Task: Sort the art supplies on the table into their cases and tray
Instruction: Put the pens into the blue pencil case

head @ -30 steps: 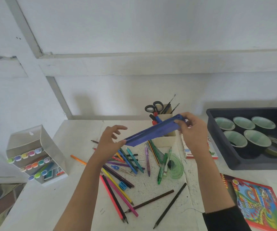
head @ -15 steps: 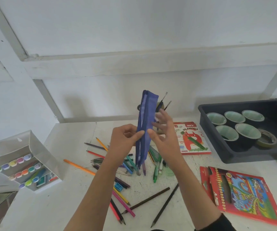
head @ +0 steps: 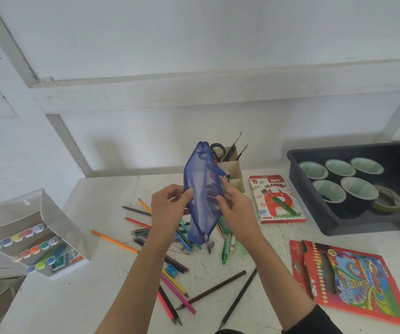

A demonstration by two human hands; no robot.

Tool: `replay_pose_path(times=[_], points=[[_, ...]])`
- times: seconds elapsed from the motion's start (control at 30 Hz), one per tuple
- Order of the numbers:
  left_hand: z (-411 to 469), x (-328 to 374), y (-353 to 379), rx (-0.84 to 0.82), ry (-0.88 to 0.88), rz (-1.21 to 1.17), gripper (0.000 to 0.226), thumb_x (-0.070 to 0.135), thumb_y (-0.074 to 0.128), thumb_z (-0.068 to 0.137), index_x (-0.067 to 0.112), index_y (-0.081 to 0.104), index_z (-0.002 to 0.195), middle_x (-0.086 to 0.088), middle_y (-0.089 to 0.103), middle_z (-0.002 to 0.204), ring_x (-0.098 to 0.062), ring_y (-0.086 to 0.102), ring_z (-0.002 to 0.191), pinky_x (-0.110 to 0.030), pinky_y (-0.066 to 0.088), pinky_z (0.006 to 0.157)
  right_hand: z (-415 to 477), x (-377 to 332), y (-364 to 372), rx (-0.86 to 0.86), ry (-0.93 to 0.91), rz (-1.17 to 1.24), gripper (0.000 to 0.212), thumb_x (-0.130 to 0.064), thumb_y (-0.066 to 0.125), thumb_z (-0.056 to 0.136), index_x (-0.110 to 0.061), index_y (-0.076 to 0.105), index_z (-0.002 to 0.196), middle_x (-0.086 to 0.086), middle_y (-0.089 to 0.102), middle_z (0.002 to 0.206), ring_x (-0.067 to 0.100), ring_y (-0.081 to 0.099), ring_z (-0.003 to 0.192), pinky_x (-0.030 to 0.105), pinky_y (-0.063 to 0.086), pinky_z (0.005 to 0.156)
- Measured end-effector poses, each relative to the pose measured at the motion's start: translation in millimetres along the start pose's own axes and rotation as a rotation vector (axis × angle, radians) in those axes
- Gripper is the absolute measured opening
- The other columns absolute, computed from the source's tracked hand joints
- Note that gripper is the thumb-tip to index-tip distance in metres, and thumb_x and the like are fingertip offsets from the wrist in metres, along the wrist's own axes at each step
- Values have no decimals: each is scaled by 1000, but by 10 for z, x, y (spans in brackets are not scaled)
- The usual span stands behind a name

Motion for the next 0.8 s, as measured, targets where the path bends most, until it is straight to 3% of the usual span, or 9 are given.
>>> replay_pose_path(times=[0.1, 0.2, 0.33, 0.4, 0.5, 0.63, 0.8], points=[[56, 9, -274, 165, 34, 116, 7, 12, 69, 86, 10, 69, 79, -5, 68, 67, -12, 62, 56, -18, 53, 52, 73, 165, -187, 74, 59, -105, 45, -5, 47, 95, -17, 45, 139, 2, 67, 110, 13, 67, 95, 32, 58, 77], [112, -22, -449, 249, 5, 98, 7, 12, 70, 85, 8, 69, 80, -6, 65, 64, -4, 57, 44, -15, 51, 48, 110, 216, -322, 112, 115, -23, 48, 0, 44, 95, -16, 42, 140, 5, 65, 110, 15, 69, 90, 30, 59, 70], [107, -31, -422, 226, 20, 181, 10, 14, 70, 85, 4, 70, 84, -5, 65, 64, -3, 56, 43, -15, 50, 48, 136, 209, -244, 66, 94, -49, 49, 0, 45, 95, -19, 42, 140, 2, 65, 110, 13, 69, 92, 36, 59, 74], [85, 11, -380, 208, 72, 272, 13, 16, 70, 85, 4, 73, 86, -3, 67, 64, -5, 59, 47, -22, 55, 57, 147, 241, -129, -16, 93, -58, 50, -3, 49, 94, -21, 43, 140, 2, 66, 114, 15, 67, 97, 37, 59, 77], [53, 69, -346, 216, 150, 417, 15, 18, 70, 85, 6, 75, 93, 0, 67, 68, -3, 59, 60, -28, 52, 78, 126, 271, -23, -108, 154, 26, 49, -8, 54, 94, -23, 43, 139, 3, 67, 109, 10, 67, 93, 26, 58, 74], [72, 27, -342, 211, 172, 498, 19, 16, 67, 85, 5, 75, 98, -9, 73, 81, -12, 61, 67, -26, 47, 80, 141, 377, -115, -104, 160, -296, 45, -28, 52, 95, -22, 44, 139, 4, 68, 106, 14, 65, 93, 34, 54, 86], [130, -85, -430, 211, 148, 520, 17, 14, 64, 86, 3, 76, 92, -10, 73, 80, -14, 61, 67, -24, 46, 72, 64, 911, -310, -184, 407, -735, 49, -33, 48, 97, -9, 40, 139, 15, 51, 134, 28, 49, 121, 37, 41, 99]])
Point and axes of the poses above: each hand's wrist, its own z-axis towards the middle knuckle, its own y-axis out of the palm, x = y × z, the point moved 8 cm from there along z, towards the middle knuckle
